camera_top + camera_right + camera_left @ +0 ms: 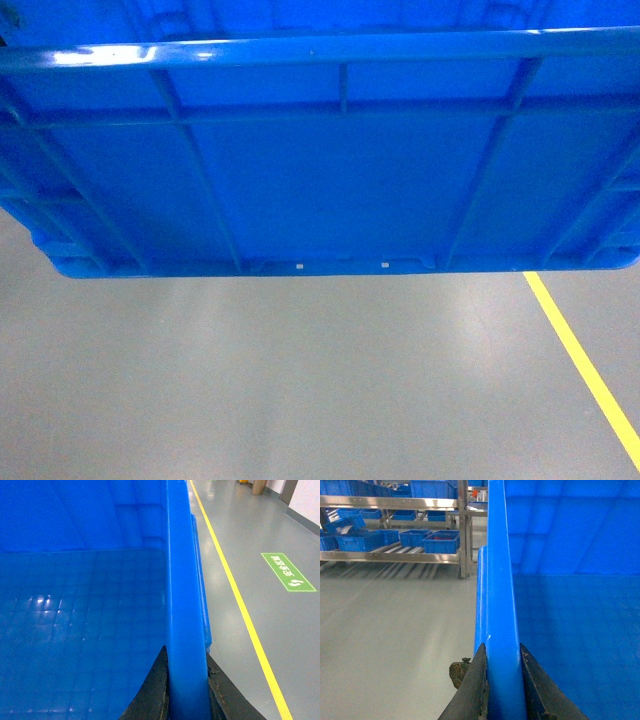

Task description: Place box next to blue box on left shelf

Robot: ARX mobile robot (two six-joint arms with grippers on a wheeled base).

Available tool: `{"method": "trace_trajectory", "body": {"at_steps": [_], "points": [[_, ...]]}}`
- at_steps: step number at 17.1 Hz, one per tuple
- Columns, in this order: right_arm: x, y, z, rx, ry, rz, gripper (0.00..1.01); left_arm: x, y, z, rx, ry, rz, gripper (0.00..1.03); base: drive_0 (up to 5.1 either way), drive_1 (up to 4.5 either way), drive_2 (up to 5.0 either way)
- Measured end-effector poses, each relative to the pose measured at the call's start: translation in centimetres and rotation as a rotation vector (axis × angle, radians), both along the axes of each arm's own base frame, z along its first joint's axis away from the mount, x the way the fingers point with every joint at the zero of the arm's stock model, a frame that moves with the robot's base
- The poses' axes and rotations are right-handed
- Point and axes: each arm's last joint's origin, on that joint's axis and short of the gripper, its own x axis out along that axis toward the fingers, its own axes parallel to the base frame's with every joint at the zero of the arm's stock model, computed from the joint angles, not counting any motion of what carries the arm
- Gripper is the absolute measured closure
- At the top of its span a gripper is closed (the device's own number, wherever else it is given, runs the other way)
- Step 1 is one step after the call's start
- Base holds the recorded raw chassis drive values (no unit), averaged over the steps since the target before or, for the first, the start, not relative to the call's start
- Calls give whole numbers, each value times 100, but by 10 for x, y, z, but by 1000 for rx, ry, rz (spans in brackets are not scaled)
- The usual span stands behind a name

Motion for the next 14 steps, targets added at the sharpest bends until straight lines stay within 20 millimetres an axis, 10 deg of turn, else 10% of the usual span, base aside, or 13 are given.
{"method": "trace_trajectory", "body": {"at_steps": [14], "points": [[0, 0, 0, -1, 1, 0, 92, 0, 0, 0, -1, 1, 0, 93, -155, -155, -155]]}}
